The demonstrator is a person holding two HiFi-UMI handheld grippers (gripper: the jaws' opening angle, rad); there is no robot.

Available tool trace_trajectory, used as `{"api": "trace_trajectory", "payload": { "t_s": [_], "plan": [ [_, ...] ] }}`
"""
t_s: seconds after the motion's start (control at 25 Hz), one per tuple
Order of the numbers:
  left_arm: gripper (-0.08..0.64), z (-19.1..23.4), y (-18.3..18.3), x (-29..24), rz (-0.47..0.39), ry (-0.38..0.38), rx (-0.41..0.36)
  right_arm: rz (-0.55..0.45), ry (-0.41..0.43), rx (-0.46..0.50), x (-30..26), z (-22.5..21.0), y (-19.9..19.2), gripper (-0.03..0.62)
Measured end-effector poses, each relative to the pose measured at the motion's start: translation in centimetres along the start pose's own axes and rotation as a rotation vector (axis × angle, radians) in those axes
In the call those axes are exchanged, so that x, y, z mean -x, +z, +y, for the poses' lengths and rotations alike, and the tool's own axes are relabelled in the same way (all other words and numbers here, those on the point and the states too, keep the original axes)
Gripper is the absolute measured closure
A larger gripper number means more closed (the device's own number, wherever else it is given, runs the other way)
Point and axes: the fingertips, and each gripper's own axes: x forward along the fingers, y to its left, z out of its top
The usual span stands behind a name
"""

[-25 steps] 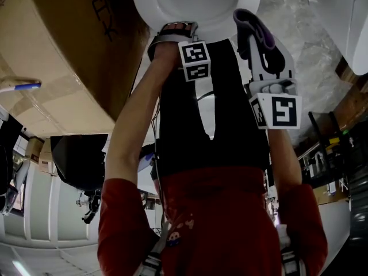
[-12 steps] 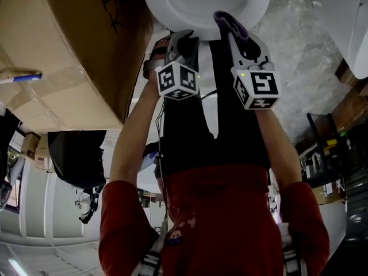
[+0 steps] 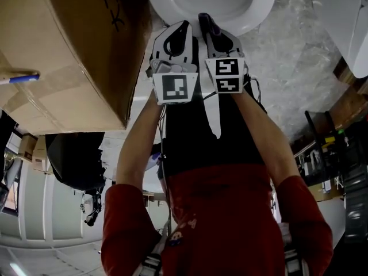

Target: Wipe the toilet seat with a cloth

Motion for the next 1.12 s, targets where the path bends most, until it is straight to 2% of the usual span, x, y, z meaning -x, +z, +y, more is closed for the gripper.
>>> {"api": "trace_trajectory", "payload": {
  "t_s": [0.12, 0.24, 0.36, 0.72, 1.12],
  "plan": [
    [0.546, 0.5, 0.4, -0.1, -0.019, -0.001, 0.017, -0.026, -0.025, 0.145, 0.1, 0.4, -0.1, 0.535],
    [0.546, 0.4, 0.6, -0.4, -0.029, -0.008, 0.023, -0.05, -0.011, 0.278, 0.4, 0.6, -0.5, 0.535],
    [0.546, 0.2, 1.1, -0.6, -0.042, -0.017, 0.019, -0.054, 0.007, 0.367, 0.9, 0.3, -1.3, 0.535],
    [0.546, -0.6, 2.6, -1.8, -0.065, -0.03, 0.013, -0.062, -0.034, 0.492, 2.5, -5.6, -2.4, 0.535],
    [0.546, -1.2, 4.7, -2.9, -0.093, -0.051, -0.007, -0.093, -0.137, 0.54, 2.3, -13.4, 1.4, 0.535]
  ]
}}
